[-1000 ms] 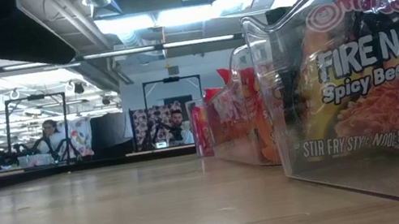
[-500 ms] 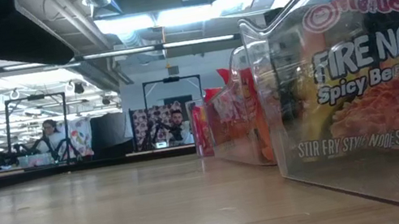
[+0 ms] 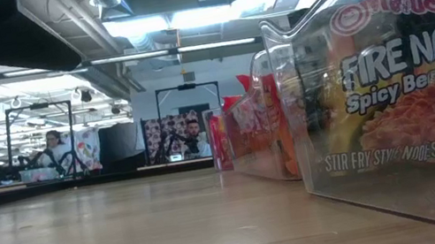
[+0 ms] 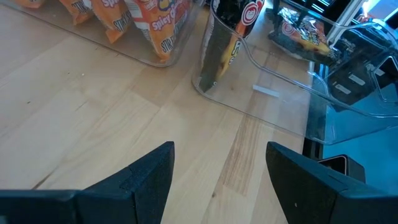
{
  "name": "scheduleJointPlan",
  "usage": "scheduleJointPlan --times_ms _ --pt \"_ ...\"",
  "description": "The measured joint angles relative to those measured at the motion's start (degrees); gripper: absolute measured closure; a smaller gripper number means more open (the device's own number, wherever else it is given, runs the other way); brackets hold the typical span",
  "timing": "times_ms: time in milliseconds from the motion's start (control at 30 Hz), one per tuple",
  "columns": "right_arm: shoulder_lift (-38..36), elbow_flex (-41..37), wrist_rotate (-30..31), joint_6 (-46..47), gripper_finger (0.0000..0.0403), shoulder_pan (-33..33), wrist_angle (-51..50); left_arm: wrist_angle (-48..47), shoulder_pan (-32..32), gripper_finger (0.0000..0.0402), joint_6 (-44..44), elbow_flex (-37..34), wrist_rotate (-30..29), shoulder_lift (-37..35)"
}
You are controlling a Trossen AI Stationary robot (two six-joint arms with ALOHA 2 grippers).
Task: Sort Maruchan noodles
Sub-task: Put the orange noodle pack into the middle transparent bin
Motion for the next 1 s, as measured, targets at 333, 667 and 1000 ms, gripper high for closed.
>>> scheduleJointPlan --times_ms 333,667,1000 --pt "0.02 -0.04 -0.59 -1.19 0.0361 0.02 -0.17 -0.02 0.00 0.0154 0.01 0.00 -0.02 -0.01" --pt "-0.18 0.47 -1.20 -2.69 0.0401 0.00 -0.72 -0.04 0.00 0.0154 0.03 0.00 -0.28 -0.01" --pt "-1.86 9.61 -3.12 -4.25 0.0403 0.07 -18.73 -0.04 0.02 0.0154 0.03 0.00 -0.33 0.00"
